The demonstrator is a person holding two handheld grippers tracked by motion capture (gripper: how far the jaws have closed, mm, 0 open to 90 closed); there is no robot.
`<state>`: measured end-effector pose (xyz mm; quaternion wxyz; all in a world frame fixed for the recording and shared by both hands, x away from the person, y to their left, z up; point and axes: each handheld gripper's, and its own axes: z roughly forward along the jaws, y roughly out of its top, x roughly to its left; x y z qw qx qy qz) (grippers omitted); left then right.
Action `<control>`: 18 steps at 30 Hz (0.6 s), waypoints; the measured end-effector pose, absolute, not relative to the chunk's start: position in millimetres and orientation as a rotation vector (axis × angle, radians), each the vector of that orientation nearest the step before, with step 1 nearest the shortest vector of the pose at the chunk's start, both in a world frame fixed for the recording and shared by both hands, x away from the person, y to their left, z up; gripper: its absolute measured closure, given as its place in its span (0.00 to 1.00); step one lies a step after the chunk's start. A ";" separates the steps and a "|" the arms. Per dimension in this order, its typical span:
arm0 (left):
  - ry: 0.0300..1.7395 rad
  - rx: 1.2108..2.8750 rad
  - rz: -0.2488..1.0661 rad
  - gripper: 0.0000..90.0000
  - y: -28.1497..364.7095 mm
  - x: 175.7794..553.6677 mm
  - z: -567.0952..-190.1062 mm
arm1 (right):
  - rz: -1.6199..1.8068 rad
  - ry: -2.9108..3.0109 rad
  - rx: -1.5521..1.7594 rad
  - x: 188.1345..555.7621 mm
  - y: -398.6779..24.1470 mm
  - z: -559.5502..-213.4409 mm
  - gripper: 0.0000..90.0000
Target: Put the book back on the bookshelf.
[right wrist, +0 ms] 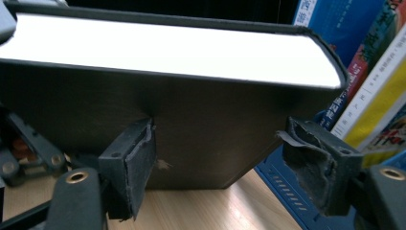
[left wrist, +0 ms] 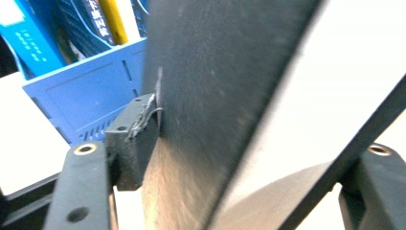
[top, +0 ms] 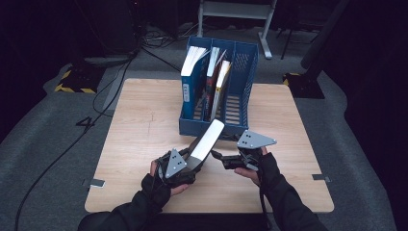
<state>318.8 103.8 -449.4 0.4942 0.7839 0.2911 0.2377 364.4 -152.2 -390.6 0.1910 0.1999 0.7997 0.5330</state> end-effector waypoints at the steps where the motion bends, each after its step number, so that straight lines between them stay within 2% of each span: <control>1: 0.703 1.901 0.577 0.39 105.3 319.2 -448.6 | 1.494 2.246 0.560 364.8 -153.3 -390.7 0.31; 10: 0.702 1.883 0.558 0.47 113.8 323.8 -442.5 | 1.468 2.238 0.576 366.5 -159.7 -390.7 0.31; 18: 0.710 1.845 0.388 0.58 121.4 333.1 -442.2 | 1.413 2.234 0.592 364.6 -172.1 -392.9 0.31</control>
